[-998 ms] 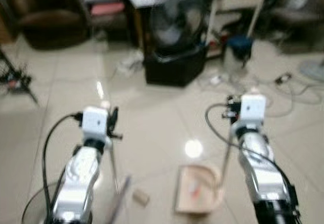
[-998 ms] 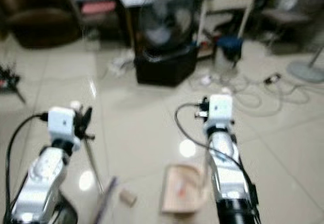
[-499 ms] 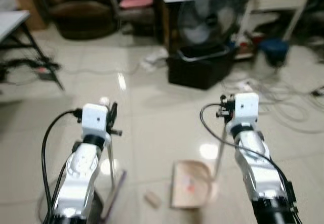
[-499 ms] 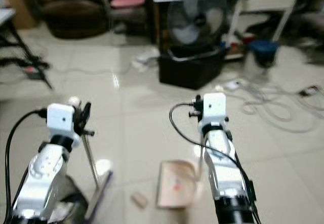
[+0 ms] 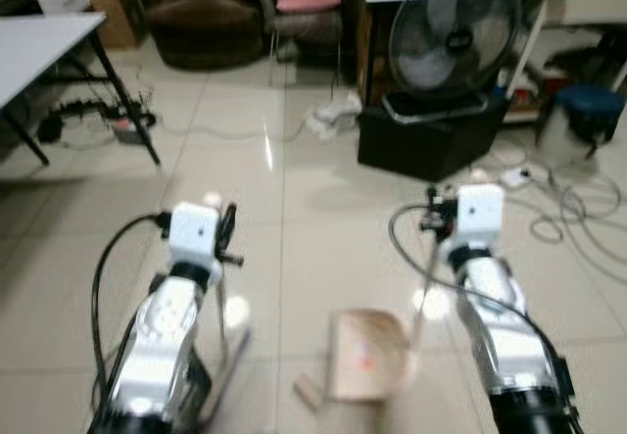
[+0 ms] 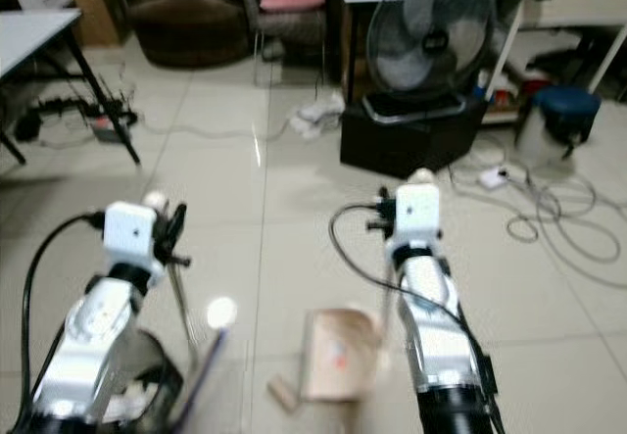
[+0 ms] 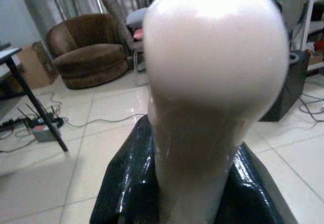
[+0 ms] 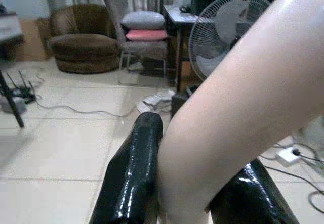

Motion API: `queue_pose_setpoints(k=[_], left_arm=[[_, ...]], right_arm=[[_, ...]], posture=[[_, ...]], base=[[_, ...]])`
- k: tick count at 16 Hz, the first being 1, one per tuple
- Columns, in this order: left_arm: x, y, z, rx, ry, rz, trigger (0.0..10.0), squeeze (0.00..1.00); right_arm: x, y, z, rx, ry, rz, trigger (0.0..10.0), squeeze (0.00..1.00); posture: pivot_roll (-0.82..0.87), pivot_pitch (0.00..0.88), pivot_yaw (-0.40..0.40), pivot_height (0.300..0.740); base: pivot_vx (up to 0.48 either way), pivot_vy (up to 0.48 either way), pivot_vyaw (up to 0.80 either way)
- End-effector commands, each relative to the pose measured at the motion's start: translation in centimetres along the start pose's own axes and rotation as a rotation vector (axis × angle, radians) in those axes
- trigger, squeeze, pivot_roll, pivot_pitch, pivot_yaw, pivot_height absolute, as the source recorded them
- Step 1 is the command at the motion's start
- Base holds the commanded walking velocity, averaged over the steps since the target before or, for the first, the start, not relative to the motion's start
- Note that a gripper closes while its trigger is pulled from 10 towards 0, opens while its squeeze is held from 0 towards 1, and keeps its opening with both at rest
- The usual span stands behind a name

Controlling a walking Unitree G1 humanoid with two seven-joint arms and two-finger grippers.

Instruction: Sweep floor

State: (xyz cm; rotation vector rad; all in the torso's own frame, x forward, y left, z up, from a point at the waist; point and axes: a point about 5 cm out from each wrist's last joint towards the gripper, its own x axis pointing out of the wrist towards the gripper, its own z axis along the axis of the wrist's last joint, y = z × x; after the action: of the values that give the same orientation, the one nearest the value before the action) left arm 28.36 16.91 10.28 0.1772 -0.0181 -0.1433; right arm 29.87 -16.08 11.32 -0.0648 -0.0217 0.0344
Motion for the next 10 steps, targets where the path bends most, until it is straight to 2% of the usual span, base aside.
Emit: queue_pose_setpoints(k=[1, 7, 10], left_arm=[[0.5, -0.2, 0.5, 0.012, -0.026, -0.023, 10.0, 0.00], [2.3, -0.9, -0.9, -0.017, 0.000, -0.031, 10.0, 0.00], [3.0, -1.6, -1.6, -0.024, 0.028, -0.024, 10.0, 0.00]], right_arm=[[0.1, -0.5, 0.4, -0.036, -0.032, -0.001, 10.0, 0.00], [0.7, -1.1, -0.5, -0.142, -0.079, 0.011, 10.0, 0.00], [0.8, -0.7, -2.0, -0.153, -0.053, 0.041, 10.0, 0.00]], posture=[[-0.04, 0.000, 0.084, 0.740], [-0.04, 0.000, 0.099, 0.740], [-0.02, 0.062, 0.114, 0.740]], base=[[0.000, 0.000, 0.00], [0.000, 0.000, 0.00], [0.000, 0.000, 0.00]])
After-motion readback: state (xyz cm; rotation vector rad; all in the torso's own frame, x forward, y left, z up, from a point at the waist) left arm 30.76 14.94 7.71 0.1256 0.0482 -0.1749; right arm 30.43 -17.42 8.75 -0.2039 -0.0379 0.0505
